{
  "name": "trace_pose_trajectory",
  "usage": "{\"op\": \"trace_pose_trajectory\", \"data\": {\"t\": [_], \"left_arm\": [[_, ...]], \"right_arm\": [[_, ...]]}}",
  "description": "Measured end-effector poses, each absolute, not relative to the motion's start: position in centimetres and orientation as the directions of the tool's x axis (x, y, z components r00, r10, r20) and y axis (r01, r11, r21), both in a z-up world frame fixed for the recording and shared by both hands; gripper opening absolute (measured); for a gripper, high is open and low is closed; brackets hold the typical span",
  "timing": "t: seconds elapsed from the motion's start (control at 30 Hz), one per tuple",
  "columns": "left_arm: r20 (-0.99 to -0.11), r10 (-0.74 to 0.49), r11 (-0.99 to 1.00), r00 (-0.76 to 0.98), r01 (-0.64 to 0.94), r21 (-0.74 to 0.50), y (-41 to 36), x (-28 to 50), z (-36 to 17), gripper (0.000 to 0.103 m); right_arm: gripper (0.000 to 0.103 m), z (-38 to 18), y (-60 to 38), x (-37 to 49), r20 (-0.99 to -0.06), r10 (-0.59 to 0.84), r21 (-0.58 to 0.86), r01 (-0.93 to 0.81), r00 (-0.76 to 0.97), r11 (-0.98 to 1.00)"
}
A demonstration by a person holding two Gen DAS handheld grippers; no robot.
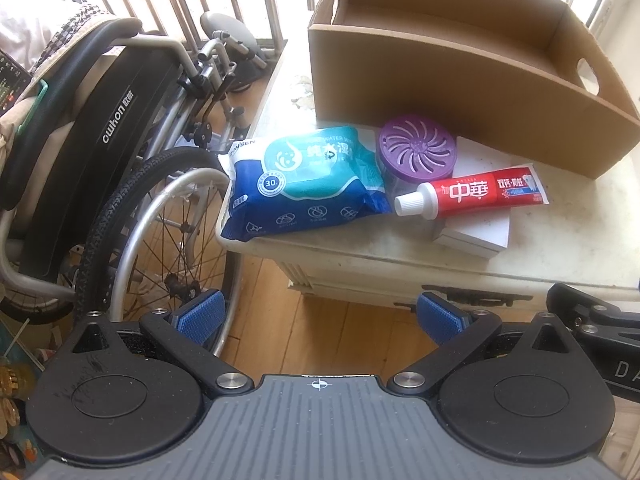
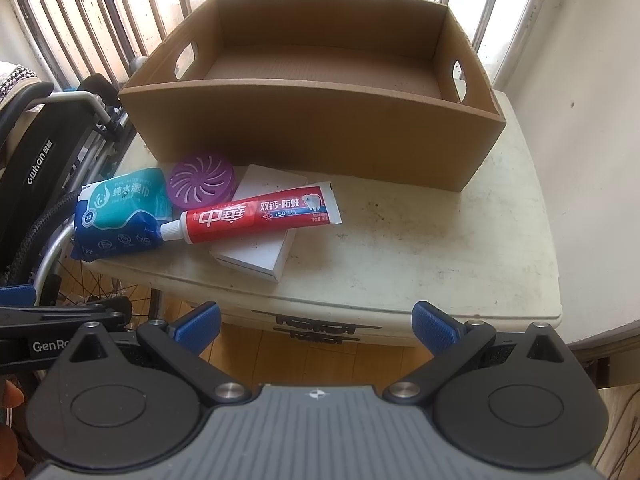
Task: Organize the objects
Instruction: 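Move the right tool toward the red toothpaste tube on the white box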
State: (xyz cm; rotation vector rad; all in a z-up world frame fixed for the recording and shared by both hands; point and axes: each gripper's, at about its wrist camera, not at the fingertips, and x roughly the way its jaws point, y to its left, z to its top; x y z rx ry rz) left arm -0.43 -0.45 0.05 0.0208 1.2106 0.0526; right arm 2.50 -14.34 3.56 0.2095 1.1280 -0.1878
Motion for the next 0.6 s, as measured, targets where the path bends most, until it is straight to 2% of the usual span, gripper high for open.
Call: {"op": "trace_pose_trajectory", "data": {"t": [0.6], "left_arm": [[-0.925, 0.057, 0.998, 0.375, -0.028, 0.05, -0.7, -0.3, 0.3, 0.102]], "right_arm": [[0.103, 3.8, -15.6, 2.8, -0.893, -0.031, 0.103, 0.273, 0.448, 0.957]]}}
